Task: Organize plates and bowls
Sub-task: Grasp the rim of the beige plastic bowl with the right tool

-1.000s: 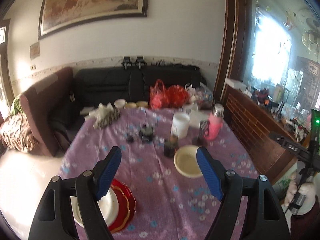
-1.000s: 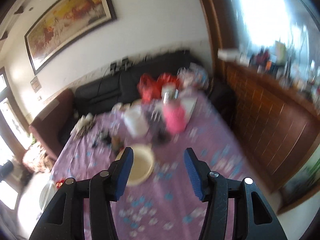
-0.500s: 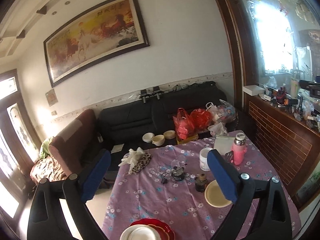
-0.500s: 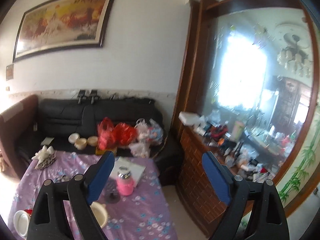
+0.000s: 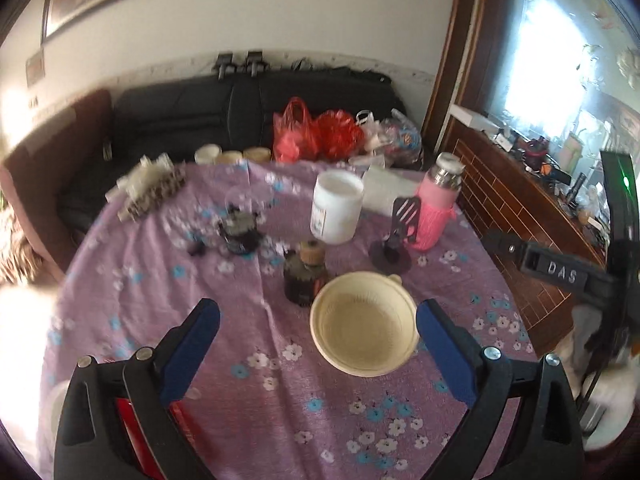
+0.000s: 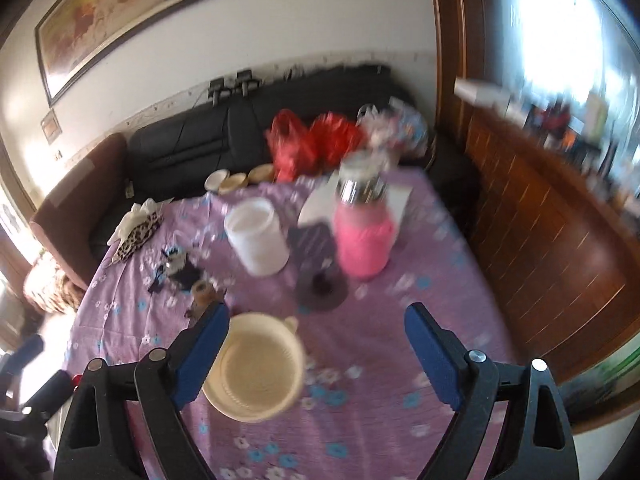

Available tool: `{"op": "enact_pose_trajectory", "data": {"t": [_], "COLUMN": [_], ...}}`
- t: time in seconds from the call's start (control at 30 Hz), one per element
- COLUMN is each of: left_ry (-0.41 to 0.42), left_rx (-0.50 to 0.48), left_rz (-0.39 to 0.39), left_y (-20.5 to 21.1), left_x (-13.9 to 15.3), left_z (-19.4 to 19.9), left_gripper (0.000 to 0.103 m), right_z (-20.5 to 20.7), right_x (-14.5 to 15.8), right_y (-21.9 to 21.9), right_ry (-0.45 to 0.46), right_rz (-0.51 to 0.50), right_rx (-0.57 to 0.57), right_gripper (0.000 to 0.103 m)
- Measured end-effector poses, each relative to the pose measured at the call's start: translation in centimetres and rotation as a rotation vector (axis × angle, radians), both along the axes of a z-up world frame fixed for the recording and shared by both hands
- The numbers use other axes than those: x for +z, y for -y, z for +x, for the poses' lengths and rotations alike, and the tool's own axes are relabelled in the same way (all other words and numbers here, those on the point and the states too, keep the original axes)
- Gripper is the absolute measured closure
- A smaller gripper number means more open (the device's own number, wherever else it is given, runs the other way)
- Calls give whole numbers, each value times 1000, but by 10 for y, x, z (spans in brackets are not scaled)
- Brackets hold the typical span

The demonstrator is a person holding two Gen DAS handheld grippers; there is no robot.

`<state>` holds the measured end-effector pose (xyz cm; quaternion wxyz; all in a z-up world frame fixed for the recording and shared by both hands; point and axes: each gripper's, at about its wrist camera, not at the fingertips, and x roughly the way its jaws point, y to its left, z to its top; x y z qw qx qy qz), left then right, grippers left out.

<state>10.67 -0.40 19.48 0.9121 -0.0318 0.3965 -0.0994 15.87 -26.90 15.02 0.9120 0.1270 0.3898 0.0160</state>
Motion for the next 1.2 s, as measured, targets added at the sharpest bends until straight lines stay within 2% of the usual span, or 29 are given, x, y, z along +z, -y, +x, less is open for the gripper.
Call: {"op": "enact_pose_trajectory", "data": {"t": [0.1, 0.27, 0.33, 0.4, 0.47, 0.6, 0.73, 0.83, 1.0, 1.17, 1.2], "left_ry": [-63, -73, -65, -79, -118, -161, -168, -171, -230, -230, -229], "left_rx": [37, 102, 110, 105, 104, 132, 97, 79, 44, 39, 41], "left_rz": [-74, -143, -126, -102, -117, -156, -137, -117, -122, -119, -120], "left_y": [0, 1, 5, 9, 8, 0, 7, 15, 26, 28, 27], "left_x": [-38, -80, -91, -105, -121, -145, -151, -157, -177, -182, -182], "left_z": [21, 42, 49, 59, 69, 80, 83, 85, 93, 94, 94], "left_gripper": [5, 7, 18, 41, 50, 50, 50, 50, 50, 58, 62], "right_z": [8, 18, 22, 27, 32, 44, 51, 51, 55, 59, 59], "right_x": [-41, -72, -80, -84, -98, -126, -145, -152, -162, -171, -172], "right_y": [0, -4, -7, -9, -11, -16, -18, -19, -21, -21, -22], "right_ry": [7, 91, 101, 97, 80, 4, -54, -69, -87, -106, -110], "right_rz": [115, 187, 190, 189, 174, 146, 172, 172, 152, 138, 133], "right_rx": [-23, -73, -71, -68, -64, -38, -22, -6, -8, -13, -10], "right_gripper": [19, 20, 20, 22, 23, 29, 32, 32, 32, 33, 38]}}
